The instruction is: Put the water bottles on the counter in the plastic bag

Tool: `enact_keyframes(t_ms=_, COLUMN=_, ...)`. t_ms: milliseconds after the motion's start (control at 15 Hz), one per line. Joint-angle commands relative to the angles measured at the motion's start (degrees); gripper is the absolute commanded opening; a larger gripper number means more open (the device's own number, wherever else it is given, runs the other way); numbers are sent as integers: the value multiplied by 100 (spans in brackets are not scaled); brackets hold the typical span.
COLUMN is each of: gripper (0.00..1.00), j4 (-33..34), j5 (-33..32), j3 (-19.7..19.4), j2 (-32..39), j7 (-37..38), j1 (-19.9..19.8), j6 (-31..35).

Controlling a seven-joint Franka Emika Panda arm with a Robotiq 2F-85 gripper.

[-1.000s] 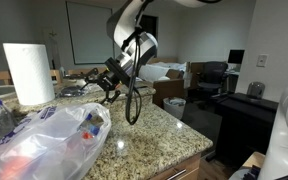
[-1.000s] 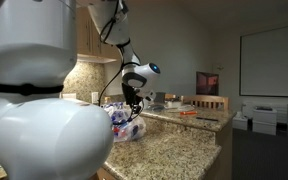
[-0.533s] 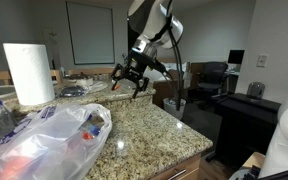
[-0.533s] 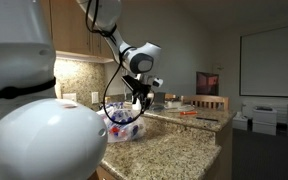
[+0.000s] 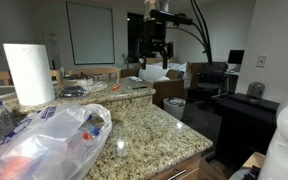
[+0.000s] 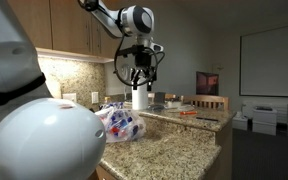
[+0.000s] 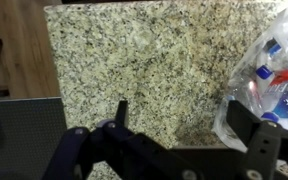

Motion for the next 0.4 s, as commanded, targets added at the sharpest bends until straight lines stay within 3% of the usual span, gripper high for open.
enact_keyframes(t_ms=0, gripper=100, j4=119, j5=-160, j3=-53, j2=6, j7=4, j1=96, j6=-144)
enact_keyframes(t_ms=333, gripper=100, j4=216, j5=-275, j3=-20, j2=30, j7=-8, j1=124, j6=-251)
